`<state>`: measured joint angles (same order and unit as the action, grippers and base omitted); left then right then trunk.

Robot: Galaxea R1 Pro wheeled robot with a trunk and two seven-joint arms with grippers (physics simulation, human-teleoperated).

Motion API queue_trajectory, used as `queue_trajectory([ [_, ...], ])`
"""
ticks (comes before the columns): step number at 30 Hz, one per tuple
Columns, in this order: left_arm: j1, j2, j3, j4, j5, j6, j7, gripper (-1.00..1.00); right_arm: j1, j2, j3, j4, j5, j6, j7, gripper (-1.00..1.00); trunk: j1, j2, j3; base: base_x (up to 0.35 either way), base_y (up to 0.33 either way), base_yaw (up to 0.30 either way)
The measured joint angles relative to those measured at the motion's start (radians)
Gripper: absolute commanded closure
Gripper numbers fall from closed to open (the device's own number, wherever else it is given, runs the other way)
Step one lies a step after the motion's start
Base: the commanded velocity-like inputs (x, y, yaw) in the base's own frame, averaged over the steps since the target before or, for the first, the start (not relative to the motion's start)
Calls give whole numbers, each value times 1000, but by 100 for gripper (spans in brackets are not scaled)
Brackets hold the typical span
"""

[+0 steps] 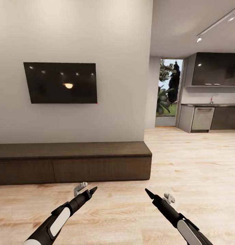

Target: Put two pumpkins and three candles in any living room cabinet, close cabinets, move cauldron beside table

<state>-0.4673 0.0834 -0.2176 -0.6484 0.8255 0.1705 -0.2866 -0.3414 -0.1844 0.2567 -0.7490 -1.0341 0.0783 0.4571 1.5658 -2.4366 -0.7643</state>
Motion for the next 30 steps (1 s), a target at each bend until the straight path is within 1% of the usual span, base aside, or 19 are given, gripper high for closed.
queue_trajectory([
  [30, 1, 0, 0, -1, -1, 0, 0, -100, 0, 2, 2, 24, 1, -3, -2, -100, 0, 0, -32, 0, 0, 0],
])
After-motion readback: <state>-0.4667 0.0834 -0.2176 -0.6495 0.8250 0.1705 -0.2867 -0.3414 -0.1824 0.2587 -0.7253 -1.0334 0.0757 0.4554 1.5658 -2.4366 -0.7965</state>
